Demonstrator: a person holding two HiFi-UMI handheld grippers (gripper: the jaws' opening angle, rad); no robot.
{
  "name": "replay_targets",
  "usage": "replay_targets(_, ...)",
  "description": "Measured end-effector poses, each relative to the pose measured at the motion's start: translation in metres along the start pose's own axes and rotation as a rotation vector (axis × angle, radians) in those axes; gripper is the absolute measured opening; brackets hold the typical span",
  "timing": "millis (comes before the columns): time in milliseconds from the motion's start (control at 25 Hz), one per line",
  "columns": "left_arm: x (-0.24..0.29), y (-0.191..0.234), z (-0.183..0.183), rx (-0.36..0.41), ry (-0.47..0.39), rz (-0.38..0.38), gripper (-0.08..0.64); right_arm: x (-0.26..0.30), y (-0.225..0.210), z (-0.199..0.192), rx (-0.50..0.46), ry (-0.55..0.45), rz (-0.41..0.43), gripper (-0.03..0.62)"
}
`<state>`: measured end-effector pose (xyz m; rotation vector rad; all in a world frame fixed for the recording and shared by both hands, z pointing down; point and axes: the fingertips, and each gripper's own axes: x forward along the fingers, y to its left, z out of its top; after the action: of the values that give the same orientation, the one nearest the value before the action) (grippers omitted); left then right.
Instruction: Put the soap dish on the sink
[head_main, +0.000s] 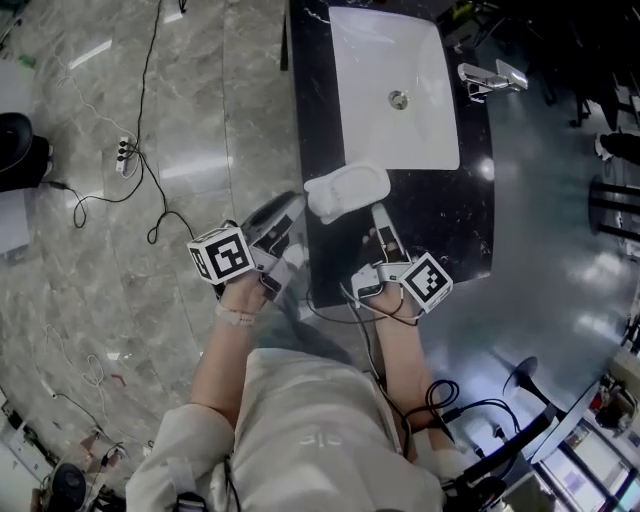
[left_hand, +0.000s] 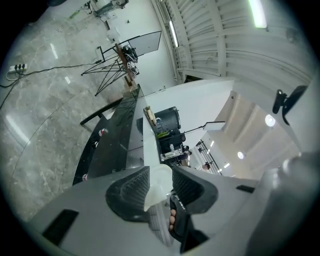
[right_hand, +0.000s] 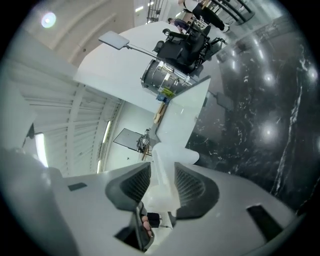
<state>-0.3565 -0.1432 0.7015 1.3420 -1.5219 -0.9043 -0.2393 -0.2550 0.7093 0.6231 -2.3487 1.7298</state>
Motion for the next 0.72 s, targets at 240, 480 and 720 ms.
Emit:
replay_targets(240, -0.005, -0.074, -0.007, 0.083, 0.022, -0.079, 0.130, -0.068, 0.039, 0.033, -0.018, -0.140, 0.105, 0.140)
replay_targets(480, 0.003, -0.175, -0.058, 0.160, 0.107, -0.207, 0.130, -0.169, 0.074, 0.072, -0.105, -0.320, 0.192, 0.140)
replay_targets(720, 0.032, -0.269, -0.148, 0.229, 0.303, -0.390, 0.130, -0.301, 0.066, 0.107, -0.117, -0.570, 0.206, 0.140)
